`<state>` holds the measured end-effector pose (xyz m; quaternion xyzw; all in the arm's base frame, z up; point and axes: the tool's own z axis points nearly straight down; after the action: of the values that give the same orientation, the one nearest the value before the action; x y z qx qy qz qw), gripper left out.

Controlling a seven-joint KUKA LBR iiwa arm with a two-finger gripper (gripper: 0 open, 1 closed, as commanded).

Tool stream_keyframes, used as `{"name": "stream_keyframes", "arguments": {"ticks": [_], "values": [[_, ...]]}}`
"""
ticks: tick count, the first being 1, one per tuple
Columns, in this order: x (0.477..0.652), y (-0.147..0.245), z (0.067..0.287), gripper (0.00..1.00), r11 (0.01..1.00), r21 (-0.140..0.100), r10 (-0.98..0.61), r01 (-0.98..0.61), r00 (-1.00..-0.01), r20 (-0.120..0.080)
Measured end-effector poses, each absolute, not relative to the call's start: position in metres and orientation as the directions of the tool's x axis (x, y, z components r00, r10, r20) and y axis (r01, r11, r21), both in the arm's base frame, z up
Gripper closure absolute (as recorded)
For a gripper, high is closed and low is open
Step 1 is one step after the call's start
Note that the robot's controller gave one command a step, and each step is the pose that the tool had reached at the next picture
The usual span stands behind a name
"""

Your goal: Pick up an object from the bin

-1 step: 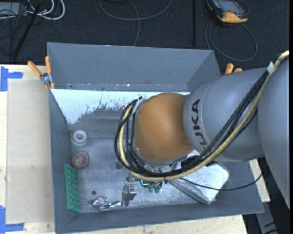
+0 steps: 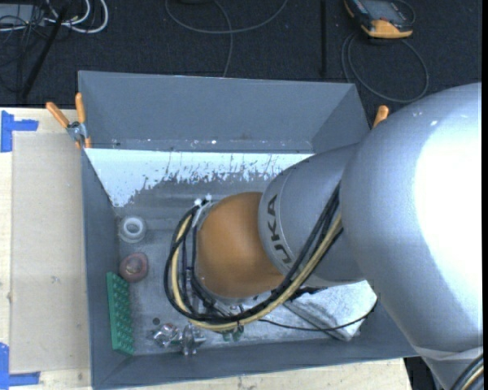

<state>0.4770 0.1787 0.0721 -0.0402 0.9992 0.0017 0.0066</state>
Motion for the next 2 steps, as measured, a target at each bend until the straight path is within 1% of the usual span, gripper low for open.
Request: {"name": "stream_keyframes", "arguments": {"ticks": [1, 2], "values": [[0.474, 0.179, 0.073, 1.0, 0.997, 0.003, -0.078, -0.078, -0.997, -0.004], [0.473, 0.176, 0.102, 1.0, 0.998, 0.001, -0.068, -0.068, -0.998, -0.001]]}}
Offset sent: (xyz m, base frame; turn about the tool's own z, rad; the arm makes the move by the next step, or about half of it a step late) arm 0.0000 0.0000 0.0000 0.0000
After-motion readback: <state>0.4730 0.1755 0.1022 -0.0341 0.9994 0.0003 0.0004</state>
